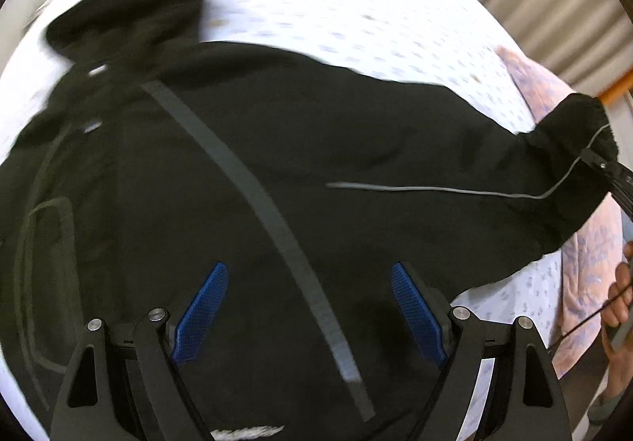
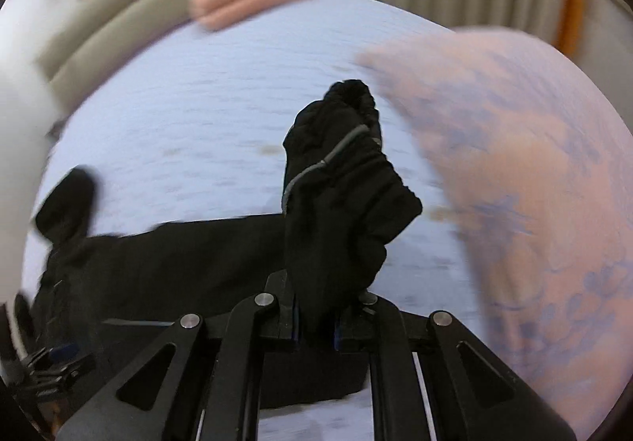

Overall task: Fold large clothes
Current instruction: 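Fold the held sleeve across the jacket body with the right gripper, then release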

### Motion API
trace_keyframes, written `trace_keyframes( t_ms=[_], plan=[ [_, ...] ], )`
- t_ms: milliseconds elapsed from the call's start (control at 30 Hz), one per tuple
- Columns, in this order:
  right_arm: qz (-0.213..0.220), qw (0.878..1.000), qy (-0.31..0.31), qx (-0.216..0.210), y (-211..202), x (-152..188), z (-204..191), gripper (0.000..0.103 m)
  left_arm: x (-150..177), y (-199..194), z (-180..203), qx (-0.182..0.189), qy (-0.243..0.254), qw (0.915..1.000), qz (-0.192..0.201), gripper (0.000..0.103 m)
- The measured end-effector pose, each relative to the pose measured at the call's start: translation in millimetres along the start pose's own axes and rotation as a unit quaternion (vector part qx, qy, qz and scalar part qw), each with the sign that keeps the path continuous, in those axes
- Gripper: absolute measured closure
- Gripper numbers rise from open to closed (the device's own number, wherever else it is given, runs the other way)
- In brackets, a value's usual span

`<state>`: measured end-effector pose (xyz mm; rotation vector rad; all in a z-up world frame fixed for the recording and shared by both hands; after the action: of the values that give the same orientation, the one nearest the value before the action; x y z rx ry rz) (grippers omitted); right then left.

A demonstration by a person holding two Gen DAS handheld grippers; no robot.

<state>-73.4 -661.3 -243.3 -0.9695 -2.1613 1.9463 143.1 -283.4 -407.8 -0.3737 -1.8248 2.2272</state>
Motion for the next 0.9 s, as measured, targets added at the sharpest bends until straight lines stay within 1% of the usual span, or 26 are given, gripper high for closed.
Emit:
trace_keyframes(
  t_ms=[100,167,267,300,367,400,467,533,667,733,767,833,867,900],
  plan=[
    [-0.003,0.999,-0.049,-0.021,-2,7,-65,0.09,15,-18,-46,-0.011,-0.035,0.9993,0.01,0.017],
    [-0.007,0.996,-0.081,-0.031,-1,14,-108,0.09,20,-27,-69,-0.016,-0.052,0.9984,0.014,0.017],
    [-0.008,0.989,-0.143,-0.015,12,29,-188,0.09,35,-39,-113,-0.02,-0.079,0.9965,0.017,0.017],
    [-0.009,0.988,-0.155,-0.014,14,36,-205,0.09,40,-43,-130,-0.025,-0.089,0.9956,0.018,0.017],
    [-0.013,0.984,-0.179,-0.017,18,50,-245,0.09,48,-47,-150,-0.041,-0.101,0.9938,0.023,0.017],
    [-0.016,0.98,-0.195,-0.02,22,59,-272,0.09,53,-52,-164,-0.056,-0.108,0.9923,0.027,0.017],
    [-0.019,0.976,-0.216,-0.021,28,72,-312,0.09,62,-60,-193,-0.072,-0.117,0.9901,0.029,0.017],
    [-0.021,0.971,-0.236,-0.017,33,84,-351,0.09,68,-67,-218,-0.071,-0.128,0.9887,0.032,0.017],
    [-0.03,0.964,-0.259,-0.043,42,111,-426,0.09,77,-80,-256,-0.076,-0.142,0.9862,0.037,0.017],
    [-0.035,0.96,-0.273,-0.049,47,123,-454,0.09,82,-85,-274,-0.08,-0.147,0.9852,0.038,0.017],
    [-0.042,0.956,-0.285,-0.056,51,134,-478,0.09,85,-88,-285,-0.081,-0.151,0.9845,0.038,0.017],
    [-0.054,0.95,-0.3,-0.07,56,150,-506,0.09,90,-94,-304,-0.084,-0.158,0.9831,0.04,0.017],
    [-0.063,0.944,-0.313,-0.076,63,164,-529,0.091,94,-95,-315,-0.087,-0.163,0.9819,0.041,0.017],
    [-0.068,0.941,-0.322,-0.076,69,171,-541,0.09,96,-96,-324,-0.088,-0.169,0.9808,0.042,0.017]
  ],
)
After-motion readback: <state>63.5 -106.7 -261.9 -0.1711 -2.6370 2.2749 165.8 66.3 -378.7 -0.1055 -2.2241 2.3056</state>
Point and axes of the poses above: each gripper's, at about its wrist camera, not at the fingertips, and y roughly the way its jaws point, z to its right, x to its underside, the point moved 3 cm from there along y, roughly the way its jaws point, and after that the axes turned 13 degrees about -z, right-handed, at the moved point
